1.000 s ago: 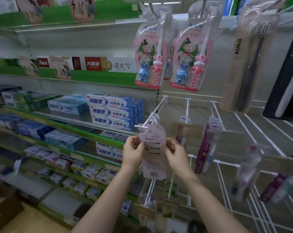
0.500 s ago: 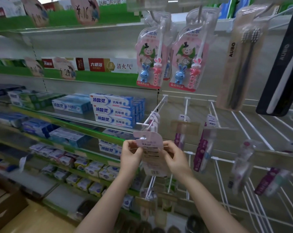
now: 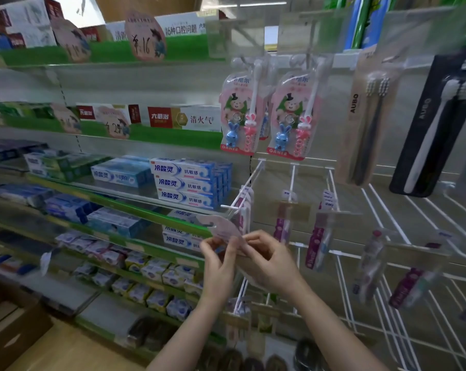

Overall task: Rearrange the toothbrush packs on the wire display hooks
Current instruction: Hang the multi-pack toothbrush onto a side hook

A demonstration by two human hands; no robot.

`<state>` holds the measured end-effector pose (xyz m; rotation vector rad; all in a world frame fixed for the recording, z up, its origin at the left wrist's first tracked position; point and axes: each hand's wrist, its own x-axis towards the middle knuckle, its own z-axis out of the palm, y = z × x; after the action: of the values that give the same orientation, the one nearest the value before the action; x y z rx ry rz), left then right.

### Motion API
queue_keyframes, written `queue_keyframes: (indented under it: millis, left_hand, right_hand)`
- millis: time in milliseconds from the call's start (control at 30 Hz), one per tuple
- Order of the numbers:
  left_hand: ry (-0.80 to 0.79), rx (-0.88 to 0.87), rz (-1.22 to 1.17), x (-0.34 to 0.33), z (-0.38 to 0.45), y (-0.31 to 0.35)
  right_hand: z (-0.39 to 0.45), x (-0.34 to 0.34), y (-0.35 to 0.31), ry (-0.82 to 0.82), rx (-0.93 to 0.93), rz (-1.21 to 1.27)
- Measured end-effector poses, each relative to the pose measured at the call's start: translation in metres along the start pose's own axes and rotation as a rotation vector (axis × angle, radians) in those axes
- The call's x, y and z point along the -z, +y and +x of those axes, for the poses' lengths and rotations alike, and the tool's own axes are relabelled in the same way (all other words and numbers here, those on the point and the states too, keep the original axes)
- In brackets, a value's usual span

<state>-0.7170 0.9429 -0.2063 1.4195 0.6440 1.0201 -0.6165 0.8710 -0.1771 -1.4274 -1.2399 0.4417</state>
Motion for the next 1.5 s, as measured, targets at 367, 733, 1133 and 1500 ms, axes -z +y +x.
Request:
queue_keyframes:
  millis: [367,733,1133,1500]
  left_hand:
    - [0.045,-0.135,-0.165,0.001,-0.003,0.066]
    - [-0.025,-0.224,-0.121,0.005,0.021,0.126]
    - [-0.257,-0.129,-0.251,-0.034,0.053,0.158]
    - [-0.443,-0.028,-0.131,-0.036,0.067,0.137]
  right_hand:
    - [0.008,0.015,-0.058,-0.264,0.028,-0.002]
    - [0.027,0.040,-0.084,0.157,-0.020,0.088]
    - [0.027,0.087,-0.105,0.250,-0.064,0.180]
    - [0.022,0.102,-0.083,0.397,-0.145,0.276]
